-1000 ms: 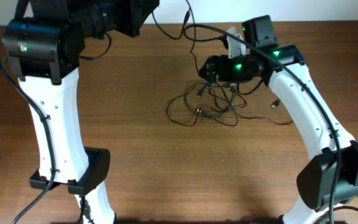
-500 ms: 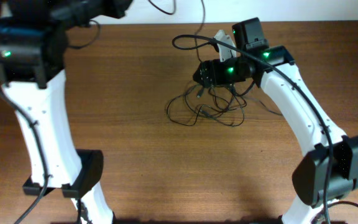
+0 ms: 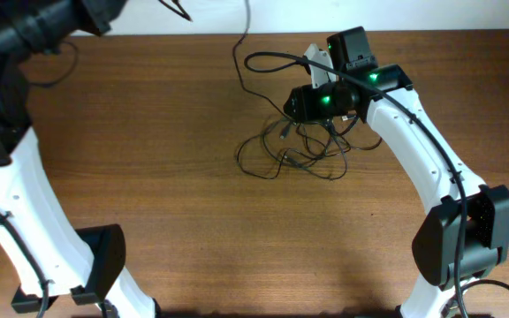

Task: Untangle cables

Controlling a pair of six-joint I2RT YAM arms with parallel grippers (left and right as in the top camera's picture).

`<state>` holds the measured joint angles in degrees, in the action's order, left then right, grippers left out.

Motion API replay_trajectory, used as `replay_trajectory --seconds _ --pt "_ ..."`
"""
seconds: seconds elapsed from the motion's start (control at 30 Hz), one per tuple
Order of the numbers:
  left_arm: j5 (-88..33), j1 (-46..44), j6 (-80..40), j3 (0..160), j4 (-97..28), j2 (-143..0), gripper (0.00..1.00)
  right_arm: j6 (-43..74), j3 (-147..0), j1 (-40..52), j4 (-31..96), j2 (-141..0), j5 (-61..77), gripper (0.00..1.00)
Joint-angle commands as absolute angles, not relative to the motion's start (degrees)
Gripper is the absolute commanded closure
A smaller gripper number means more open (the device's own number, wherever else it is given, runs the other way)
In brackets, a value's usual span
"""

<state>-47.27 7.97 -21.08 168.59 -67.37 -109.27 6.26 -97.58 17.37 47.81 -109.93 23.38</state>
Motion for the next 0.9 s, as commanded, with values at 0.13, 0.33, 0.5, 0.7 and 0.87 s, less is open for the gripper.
replay_trajectory --seconds 0.13,0.33,0.5,0.7,0.87 --pt "-21.71 29.04 -21.93 168.57 -65.69 -109.27 1.00 11.55 -97.27 17.50 52.21 -110.04 14.74 0.49" --pt "-2.33 43.31 -22.72 168.46 -72.99 -109.71 1.00 15.84 -97.27 16.38 53.89 -110.04 12.58 0.49" --pt "9.91 49.10 -25.98 167.92 -78.13 -109.78 1.00 16.38 -97.27 15.99 54.59 -110.04 12.32 0.49" --pt "9.96 50.78 -27.40 165.62 -81.60 -109.82 1.00 16.38 -97.27 15.99 54.76 -110.04 12.36 0.48" --pt "9.93 50.37 -27.09 158.98 -83.05 -109.82 1.00 16.38 -97.27 15.99 55.61 -110.04 12.38 0.48"
